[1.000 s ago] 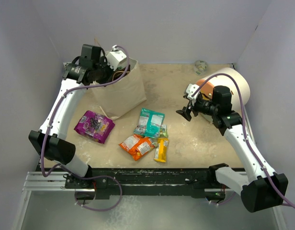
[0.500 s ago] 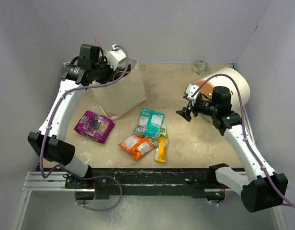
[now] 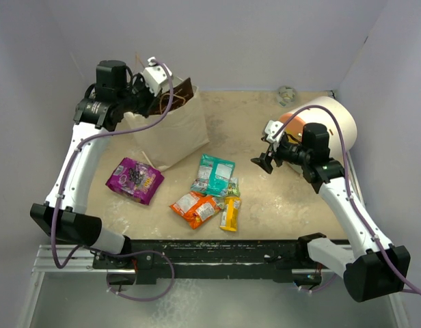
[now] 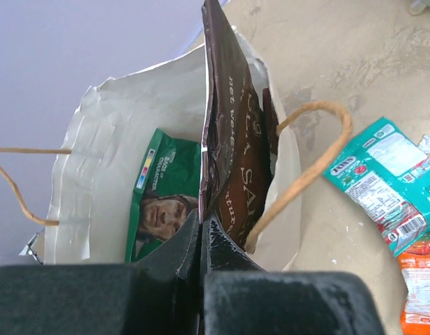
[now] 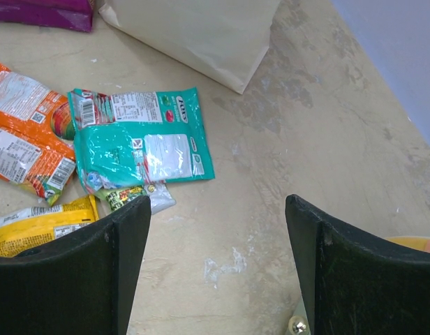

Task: Place the snacks into the paper bag
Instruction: Adjust the snack in the paper bag.

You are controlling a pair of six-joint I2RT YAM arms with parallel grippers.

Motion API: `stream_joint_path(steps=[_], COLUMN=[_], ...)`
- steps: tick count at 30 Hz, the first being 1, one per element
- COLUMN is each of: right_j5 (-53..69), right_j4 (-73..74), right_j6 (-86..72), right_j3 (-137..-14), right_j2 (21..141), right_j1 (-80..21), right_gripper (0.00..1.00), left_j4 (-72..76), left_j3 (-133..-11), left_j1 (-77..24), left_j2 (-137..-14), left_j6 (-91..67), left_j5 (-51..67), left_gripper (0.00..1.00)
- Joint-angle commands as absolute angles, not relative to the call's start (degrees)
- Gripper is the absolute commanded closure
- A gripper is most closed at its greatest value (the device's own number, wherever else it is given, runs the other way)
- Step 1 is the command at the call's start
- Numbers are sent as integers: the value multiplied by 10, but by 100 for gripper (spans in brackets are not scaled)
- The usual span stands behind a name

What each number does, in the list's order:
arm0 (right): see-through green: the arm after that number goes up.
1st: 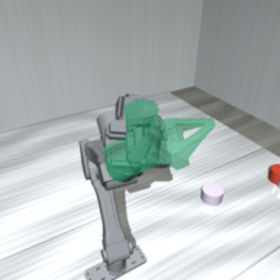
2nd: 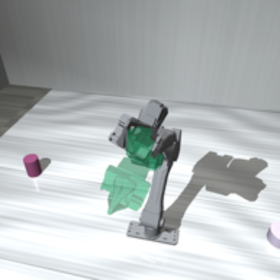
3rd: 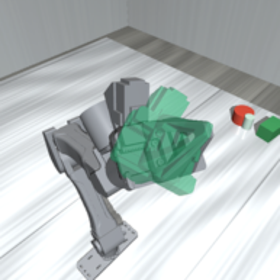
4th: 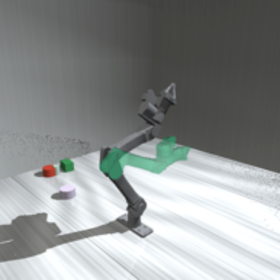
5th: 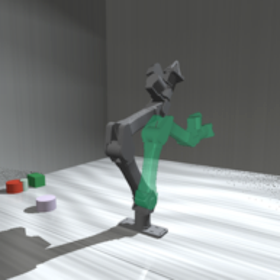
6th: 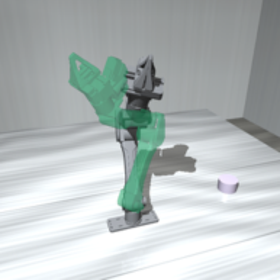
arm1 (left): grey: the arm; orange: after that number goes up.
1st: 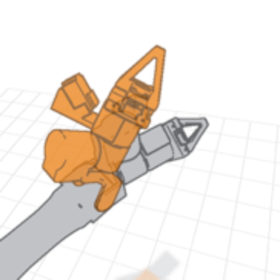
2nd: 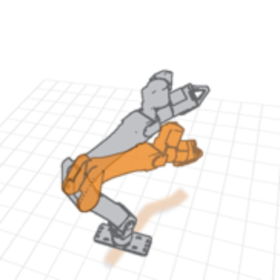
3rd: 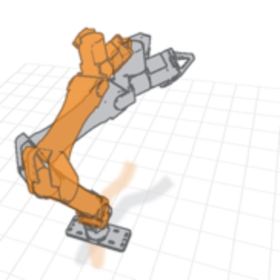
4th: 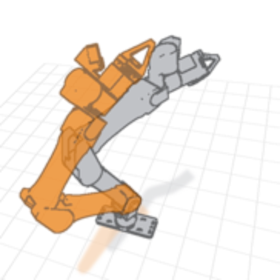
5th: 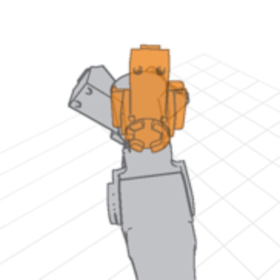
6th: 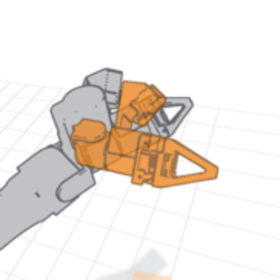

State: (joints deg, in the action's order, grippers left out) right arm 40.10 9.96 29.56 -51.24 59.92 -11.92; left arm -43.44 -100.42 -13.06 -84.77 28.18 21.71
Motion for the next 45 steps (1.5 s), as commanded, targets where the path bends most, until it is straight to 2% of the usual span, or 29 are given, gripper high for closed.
stream_joint_path(steps=[1, 5, 11, 18, 21, 24, 29, 33, 37, 43, 45], right_j5=[417, 416, 416, 417, 417, 417, 417, 417, 417, 416, 415], right_j4=[81, 81, 81, 80, 80, 80, 80, 80, 80, 80, 81], right_j6=[300, 300, 300, 299, 300, 299, 299, 300, 300, 299, 300], right_j3=[-512, -512, -511, -511, -511, -511, -510, -510, -511, -511, -511], right_j2=[601, 601, 602, 606, 607, 607, 606, 606, 609, 609, 608], right_j1=[-117, -117, -117, -117, -117, -117, -117, -117, -117, -117, -117], right_gripper=[20, 20, 19, 19, 19, 19, 18, 18, 18, 18, 18], left_j4=[-390, -424, -475, -482, -484, -487, -501, -499, -470, -342, -347], left_j3=[-984, -993, -1041, -1060, -1070, -1079, -1098, -1105, -1099, -1034, -1045], left_j1=[-107, -87, -73, -73, -73, -73, -73, -73, -73, -73, -73], left_j2=[-849, -889, -931, -934, -938, -945, -966, -971, -954, -891, -896], left_j6=[296, 303, 301, 298, 295, 294, 302, 317, 350, 411, 410], left_j5=[226, 209, 247, 268, 272, 271, 268, 270, 277, 326, 341], left_gripper=[100, 99, 81, 65, 61, 66, 87, 100, 100, 100, 100])
